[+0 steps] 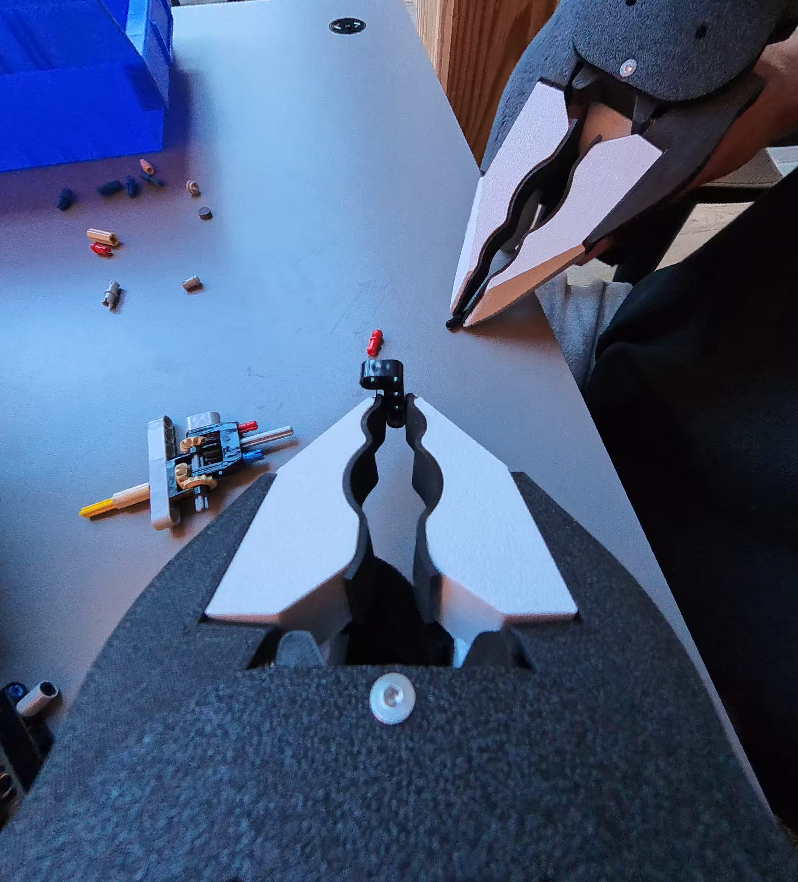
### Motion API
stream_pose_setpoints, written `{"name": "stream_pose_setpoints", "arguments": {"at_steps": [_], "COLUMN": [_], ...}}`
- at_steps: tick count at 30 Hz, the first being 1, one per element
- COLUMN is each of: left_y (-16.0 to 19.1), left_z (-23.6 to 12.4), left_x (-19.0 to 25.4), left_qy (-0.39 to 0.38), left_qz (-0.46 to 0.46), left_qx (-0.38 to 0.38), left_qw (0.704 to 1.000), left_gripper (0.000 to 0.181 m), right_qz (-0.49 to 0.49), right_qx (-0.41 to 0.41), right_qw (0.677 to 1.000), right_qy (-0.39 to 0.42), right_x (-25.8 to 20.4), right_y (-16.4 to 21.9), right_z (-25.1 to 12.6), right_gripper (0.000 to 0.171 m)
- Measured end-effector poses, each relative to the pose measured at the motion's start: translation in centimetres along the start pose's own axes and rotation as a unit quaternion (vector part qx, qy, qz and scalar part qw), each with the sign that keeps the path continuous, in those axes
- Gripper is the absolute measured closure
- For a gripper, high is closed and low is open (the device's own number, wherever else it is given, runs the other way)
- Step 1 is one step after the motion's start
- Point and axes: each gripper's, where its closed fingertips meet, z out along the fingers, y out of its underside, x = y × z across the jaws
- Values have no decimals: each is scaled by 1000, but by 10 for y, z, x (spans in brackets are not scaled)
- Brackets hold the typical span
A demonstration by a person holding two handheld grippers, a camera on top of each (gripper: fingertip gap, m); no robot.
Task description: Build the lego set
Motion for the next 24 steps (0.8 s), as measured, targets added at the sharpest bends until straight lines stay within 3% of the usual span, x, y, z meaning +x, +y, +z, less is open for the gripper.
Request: {"name": "stream_pose_setpoints", "arguments": {"at_steps": [3,6,10,16,24], "left_y": [-6,-19,-32,-25,-7], "left_z": [-2,-8,-20,-19,-5], "left_x": [3,4,0,-8,-3], "left_qy": [8,19,39,2,-17], "left_qz": [-3,-5,-13,14,77], "left_qx": [20,62,116,97,32], "left_qw": [1000,998,992,995,996], "left_gripper": [176,176,176,176,176], "right_qz": [-28,-148,-387,-294,-318], "right_qx": [1,32,139,223,223], "right_qw": [999,988,911,924,916], "right_qy": [-16,0,-17,-99,-102], "right_x": [-1,11,-1,-11,-18], "right_y": [-1,-22,-78,-88,-80], "right_z": [1,-5,-6,20,19], "right_gripper": [167,167,168,168,168]}}
